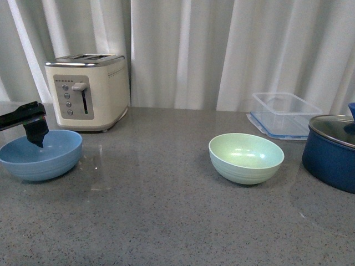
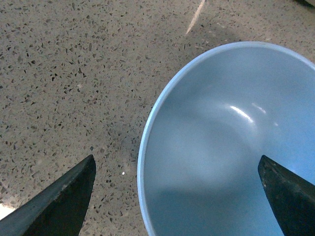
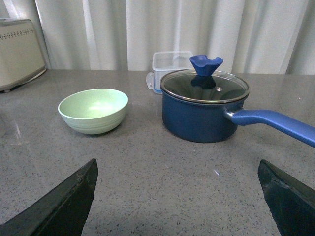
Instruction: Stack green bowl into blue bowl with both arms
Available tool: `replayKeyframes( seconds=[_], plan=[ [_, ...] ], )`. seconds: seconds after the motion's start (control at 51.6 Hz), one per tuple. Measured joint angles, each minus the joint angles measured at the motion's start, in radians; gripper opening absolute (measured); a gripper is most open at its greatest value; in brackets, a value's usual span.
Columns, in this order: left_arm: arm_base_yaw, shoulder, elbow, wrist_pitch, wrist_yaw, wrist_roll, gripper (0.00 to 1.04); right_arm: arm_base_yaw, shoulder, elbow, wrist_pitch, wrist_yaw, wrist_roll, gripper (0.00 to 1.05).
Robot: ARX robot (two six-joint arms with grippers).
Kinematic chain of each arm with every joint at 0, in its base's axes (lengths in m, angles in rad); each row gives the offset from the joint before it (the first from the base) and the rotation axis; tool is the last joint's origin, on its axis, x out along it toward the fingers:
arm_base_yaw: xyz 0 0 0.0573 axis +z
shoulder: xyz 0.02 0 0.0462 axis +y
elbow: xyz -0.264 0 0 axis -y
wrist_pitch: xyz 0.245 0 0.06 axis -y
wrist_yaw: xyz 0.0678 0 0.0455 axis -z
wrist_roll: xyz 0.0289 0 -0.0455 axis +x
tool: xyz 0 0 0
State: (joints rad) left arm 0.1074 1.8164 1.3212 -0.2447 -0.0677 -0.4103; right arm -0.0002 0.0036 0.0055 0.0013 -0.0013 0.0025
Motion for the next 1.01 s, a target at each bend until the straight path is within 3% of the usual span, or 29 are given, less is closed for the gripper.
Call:
replayKeyframes(
  seconds=[0.078, 0.194, 0.31, 0.407, 0.659, 0.833, 1.008],
  plan=[
    [-0.003, 0.016, 0.009, 0.001, -0.002, -0.006, 0.98, 0.0, 0.0, 0.0, 0.0, 0.0, 0.0, 0.95],
    [-0.004, 0.034, 0.013, 0.002, -0.016, -0.005, 0.83, 0.0, 0.0, 0.0, 0.0, 0.0, 0.0, 0.95],
    [-0.004, 0.045, 0.023, -0.002, -0.012, -0.006, 0.6, 0.0, 0.0, 0.0, 0.0, 0.0, 0.0, 0.95],
    [-0.004, 0.047, 0.027, -0.002, -0.011, -0.006, 0.48, 0.0, 0.0, 0.0, 0.0, 0.0, 0.0, 0.95],
    [-0.005, 0.036, 0.038, -0.005, 0.019, -0.012, 0.04, 0.0, 0.0, 0.0, 0.0, 0.0, 0.0, 0.95],
    [-0.063, -0.07, 0.041, -0.021, 0.045, -0.039, 0.04, 0.0, 0.0, 0.0, 0.0, 0.0, 0.0, 0.95],
    [-0.221, -0.107, 0.09, -0.034, 0.023, -0.048, 0.04, 0.0, 0.0, 0.0, 0.0, 0.0, 0.0, 0.95]
  ],
)
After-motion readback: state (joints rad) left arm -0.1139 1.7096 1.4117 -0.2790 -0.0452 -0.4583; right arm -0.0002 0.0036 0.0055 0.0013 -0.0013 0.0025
